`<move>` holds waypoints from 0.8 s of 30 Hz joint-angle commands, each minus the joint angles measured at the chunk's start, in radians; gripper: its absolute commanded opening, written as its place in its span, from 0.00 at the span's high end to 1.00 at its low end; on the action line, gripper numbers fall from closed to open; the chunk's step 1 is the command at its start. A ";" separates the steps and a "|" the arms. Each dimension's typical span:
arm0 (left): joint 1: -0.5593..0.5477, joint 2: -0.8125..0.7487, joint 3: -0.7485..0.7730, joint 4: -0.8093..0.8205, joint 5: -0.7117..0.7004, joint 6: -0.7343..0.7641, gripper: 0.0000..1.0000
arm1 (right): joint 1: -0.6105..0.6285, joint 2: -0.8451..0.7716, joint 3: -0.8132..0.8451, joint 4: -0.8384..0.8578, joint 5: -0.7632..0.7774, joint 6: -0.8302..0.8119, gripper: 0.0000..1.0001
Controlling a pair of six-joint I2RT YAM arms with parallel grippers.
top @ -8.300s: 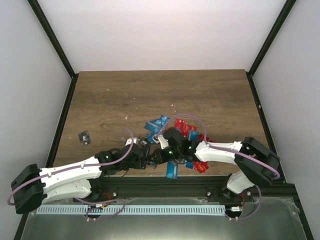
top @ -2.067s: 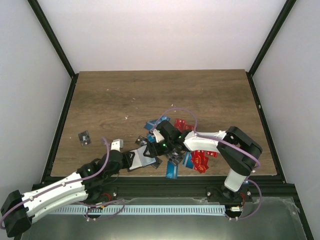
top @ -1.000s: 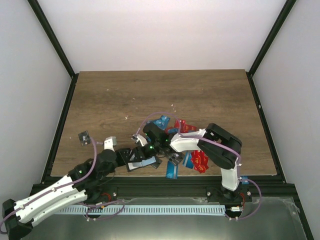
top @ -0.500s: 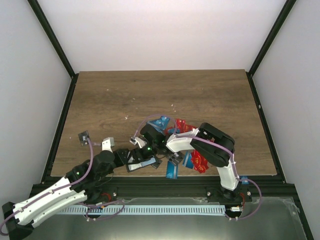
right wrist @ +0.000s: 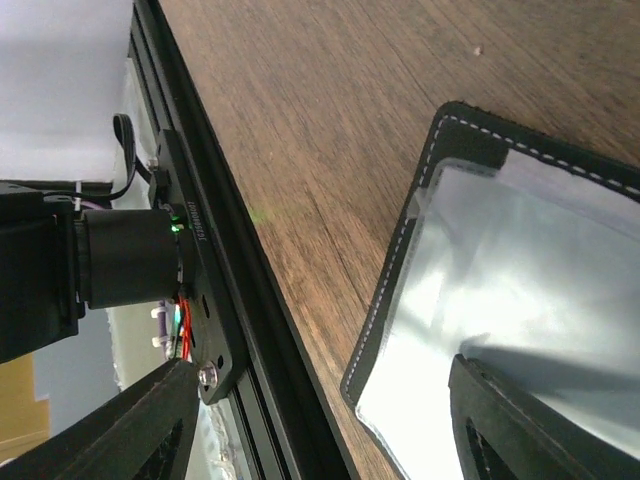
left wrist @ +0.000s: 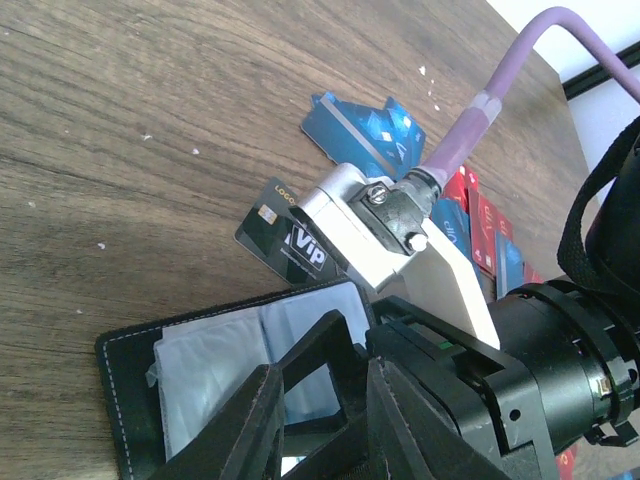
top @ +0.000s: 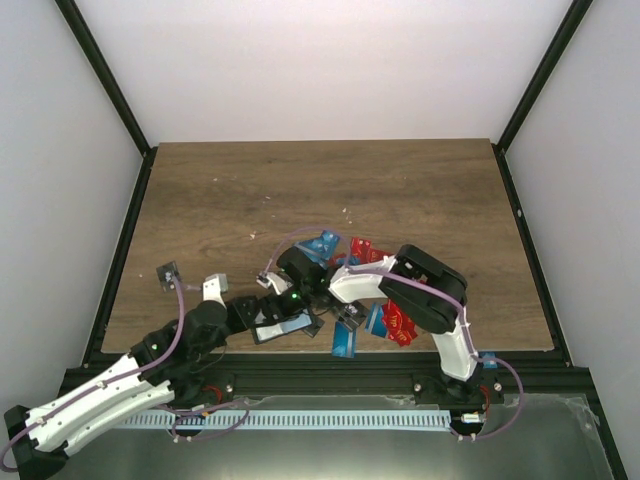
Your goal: Put the credit cards into the card holder
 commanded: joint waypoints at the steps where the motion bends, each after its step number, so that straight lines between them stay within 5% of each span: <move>1: -0.002 0.003 0.027 0.035 0.038 0.031 0.74 | 0.007 -0.059 0.032 -0.162 0.113 -0.042 0.29; 15: -0.004 0.119 0.064 0.157 0.106 0.090 0.74 | -0.021 -0.360 0.045 -0.424 0.381 -0.108 0.20; 24: -0.008 0.378 0.077 0.404 0.279 0.169 0.74 | -0.034 -0.662 -0.215 -0.670 0.777 0.142 0.17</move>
